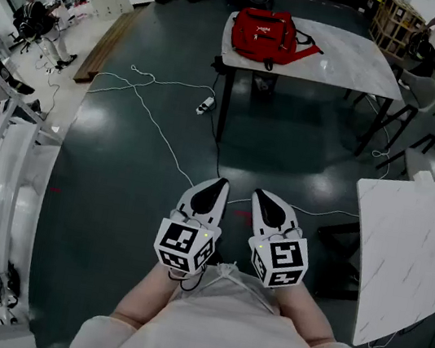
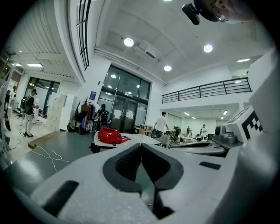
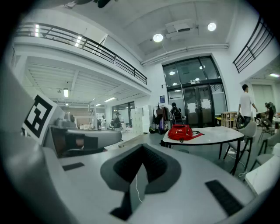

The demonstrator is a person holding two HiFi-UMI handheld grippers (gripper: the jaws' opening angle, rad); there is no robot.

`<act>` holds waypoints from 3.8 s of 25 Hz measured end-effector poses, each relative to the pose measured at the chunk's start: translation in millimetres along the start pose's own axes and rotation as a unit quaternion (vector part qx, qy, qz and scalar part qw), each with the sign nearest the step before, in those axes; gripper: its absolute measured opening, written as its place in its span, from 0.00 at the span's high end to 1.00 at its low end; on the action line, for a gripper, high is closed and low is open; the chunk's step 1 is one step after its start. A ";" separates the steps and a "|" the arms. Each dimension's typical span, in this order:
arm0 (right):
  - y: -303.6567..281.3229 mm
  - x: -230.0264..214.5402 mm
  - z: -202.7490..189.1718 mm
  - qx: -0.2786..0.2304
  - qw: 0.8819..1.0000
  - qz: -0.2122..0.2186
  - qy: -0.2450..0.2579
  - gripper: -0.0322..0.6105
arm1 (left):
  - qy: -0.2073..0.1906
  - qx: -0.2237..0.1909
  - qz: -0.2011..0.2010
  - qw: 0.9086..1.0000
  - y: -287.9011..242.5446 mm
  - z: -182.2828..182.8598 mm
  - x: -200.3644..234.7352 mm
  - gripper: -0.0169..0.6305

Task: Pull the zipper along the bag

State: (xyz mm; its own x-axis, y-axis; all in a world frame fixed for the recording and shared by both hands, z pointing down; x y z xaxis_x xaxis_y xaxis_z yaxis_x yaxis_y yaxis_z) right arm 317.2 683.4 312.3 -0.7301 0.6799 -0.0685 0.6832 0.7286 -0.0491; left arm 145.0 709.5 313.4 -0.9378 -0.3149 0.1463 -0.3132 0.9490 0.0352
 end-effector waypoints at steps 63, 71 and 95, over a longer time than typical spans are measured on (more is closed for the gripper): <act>-466.2 -58.9 -17.6 0.151 0.977 -0.093 -0.115 0.91 | 0.099 0.094 -0.049 0.989 -287.1 9.4 416.7 0.94; -537.4 -131.0 -14.9 0.151 0.980 -0.052 -0.115 0.91 | 0.080 0.098 -0.018 0.992 -368.0 8.2 435.8 0.94; -695.7 -358.0 -34.6 0.233 0.963 -0.006 -0.136 0.91 | 0.029 0.175 0.026 0.984 -616.9 -28.7 467.9 0.94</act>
State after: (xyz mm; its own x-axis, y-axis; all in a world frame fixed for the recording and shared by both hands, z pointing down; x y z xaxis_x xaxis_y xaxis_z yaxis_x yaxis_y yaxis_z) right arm 102.8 -64.0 405.5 -0.7501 0.5781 -0.3211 0.6540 0.5765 -0.4898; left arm -96.2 -23.0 388.5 -0.9469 -0.2551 0.1959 -0.3070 0.8984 -0.3140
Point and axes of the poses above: the fingertips, and each gripper's own axes: y backward along the fingers, x to its left, z out of its top, the point moved 10 cm from there along y, backward along the fingers, and after that the axes turned 9 degrees about -x, right-handed, at the moved point
